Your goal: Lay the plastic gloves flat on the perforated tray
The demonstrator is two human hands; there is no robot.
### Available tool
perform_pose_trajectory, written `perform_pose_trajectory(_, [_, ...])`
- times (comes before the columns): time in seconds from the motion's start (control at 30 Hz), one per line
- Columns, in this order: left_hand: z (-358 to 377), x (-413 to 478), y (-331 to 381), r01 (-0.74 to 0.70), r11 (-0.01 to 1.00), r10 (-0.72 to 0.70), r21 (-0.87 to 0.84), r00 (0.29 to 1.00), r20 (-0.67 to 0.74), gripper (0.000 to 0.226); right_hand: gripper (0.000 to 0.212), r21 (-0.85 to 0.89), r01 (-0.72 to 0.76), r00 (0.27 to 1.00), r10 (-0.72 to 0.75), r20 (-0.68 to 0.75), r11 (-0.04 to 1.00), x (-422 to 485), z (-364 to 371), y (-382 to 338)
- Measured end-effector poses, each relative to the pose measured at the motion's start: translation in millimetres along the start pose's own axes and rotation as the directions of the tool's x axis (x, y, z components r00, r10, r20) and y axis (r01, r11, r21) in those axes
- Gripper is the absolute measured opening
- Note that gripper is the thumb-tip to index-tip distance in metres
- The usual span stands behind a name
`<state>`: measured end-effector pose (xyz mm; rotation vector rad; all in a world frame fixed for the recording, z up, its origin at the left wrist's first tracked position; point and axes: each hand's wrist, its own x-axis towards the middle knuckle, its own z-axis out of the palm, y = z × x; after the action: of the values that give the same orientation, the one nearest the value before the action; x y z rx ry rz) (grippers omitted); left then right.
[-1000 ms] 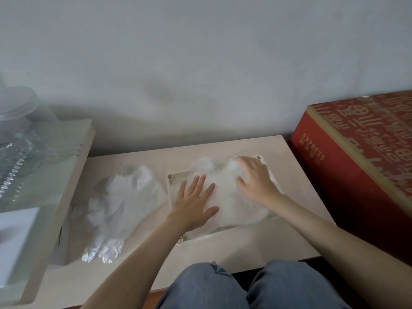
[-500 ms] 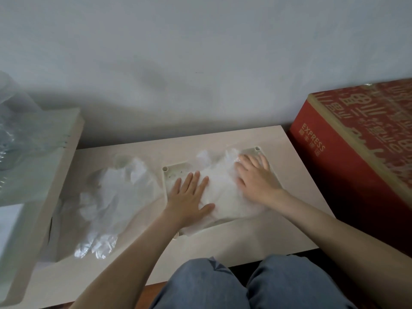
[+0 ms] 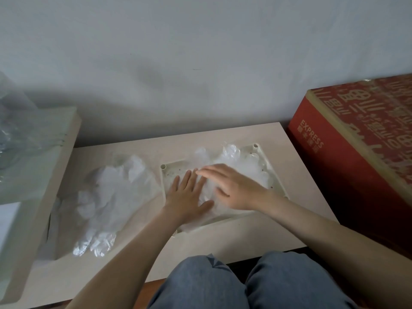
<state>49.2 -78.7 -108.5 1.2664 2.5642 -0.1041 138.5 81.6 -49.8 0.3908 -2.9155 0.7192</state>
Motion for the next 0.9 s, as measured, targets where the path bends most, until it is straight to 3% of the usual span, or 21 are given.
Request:
perform_pose_trajectory(0.07, [0.8, 1.5, 0.3, -0.001, 1.0, 0.001, 0.024, 1.0, -0.007, 0.086, 0.057, -0.043, -0.12, 0.971, 0.126, 0.201, 0.992, -1.3, 16.9, 0.9])
perform_pose_trajectory(0.17, [2.0, 3.1, -0.9, 0.004, 1.0, -0.004, 0.01, 1.0, 0.0, 0.099, 0.062, -0.266, -0.323, 0.862, 0.398, 0.314, 0.908, -6.4, 28.2, 21.5])
perform_pose_trajectory(0.37, [4.4, 5.3, -4.0, -0.005, 1.0, 0.005, 0.024, 1.0, -0.006, 0.101, 0.064, -0.35, -0.541, 0.738, 0.632, 0.239, 0.764, -22.8, 20.1, 51.2])
perform_pose_trajectory(0.47, [-3.7, 0.4, -3.7, -0.032, 0.999, 0.032, -0.017, 0.999, -0.039, 0.11, 0.064, -0.328, -0.595, 0.728, 0.665, 0.168, 0.734, -22.4, 14.0, 52.1])
perform_pose_trajectory(0.53, [-16.2, -4.4, -7.2, -0.094, 0.979, 0.057, -0.182, 0.978, -0.199, 0.104, 0.062, -0.361, -0.589, 0.763, 0.645, 0.047, 0.723, -18.9, 8.7, 46.4])
perform_pose_trajectory(0.57, [-22.5, -7.6, -10.4, -0.161, 0.949, 0.067, -0.272, 0.943, -0.325, 0.088, 0.06, -0.395, -0.578, 0.784, 0.62, -0.026, 0.714, -16.0, 5.4, 43.2])
perform_pose_trajectory(0.63, [-26.6, -15.7, -21.3, -0.245, 0.935, 0.027, -0.257, 0.771, -0.636, 0.043, 0.047, -0.421, -0.557, 0.82, 0.556, -0.139, 0.716, -6.8, -1.8, 34.8])
perform_pose_trajectory(0.67, [-24.7, -19.1, -30.4, -0.198, 0.954, -0.025, -0.224, 0.693, -0.721, 0.031, 0.042, -0.405, -0.549, 0.832, 0.525, -0.179, 0.731, -0.6, -4.2, 28.5])
perform_pose_trajectory(0.7, [-21.8, -22.1, -39.3, -0.099, 0.968, -0.102, -0.229, 0.68, -0.726, 0.028, 0.041, -0.38, -0.536, 0.843, 0.496, -0.207, 0.753, 5.3, -5.2, 22.9])
perform_pose_trajectory(0.73, [-20.6, -26.2, -48.0, 0.034, 0.962, -0.212, -0.271, 0.715, -0.666, 0.027, 0.041, -0.358, -0.52, 0.854, 0.466, -0.233, 0.775, 10.9, -4.4, 18.1])
perform_pose_trajectory(0.8, [-17.3, -34.8, -66.2, 0.306, 0.892, -0.435, -0.333, 0.78, -0.449, 0.031, 0.036, -0.355, -0.481, 0.876, 0.42, -0.238, 0.802, 21.5, -1.8, 7.7])
perform_pose_trajectory(0.83, [-14.3, -37.5, -74.8, 0.392, 0.859, -0.495, -0.329, 0.799, -0.34, 0.033, 0.034, -0.359, -0.46, 0.887, 0.405, -0.222, 0.812, 25.6, -0.9, 3.1])
perform_pose_trajectory(0.9, [-6.2, -44.9, -90.2, 0.411, 0.84, -0.501, -0.353, 0.838, -0.217, 0.032, 0.037, -0.335, -0.421, 0.906, 0.372, -0.203, 0.843, 33.7, 0.5, -5.2])
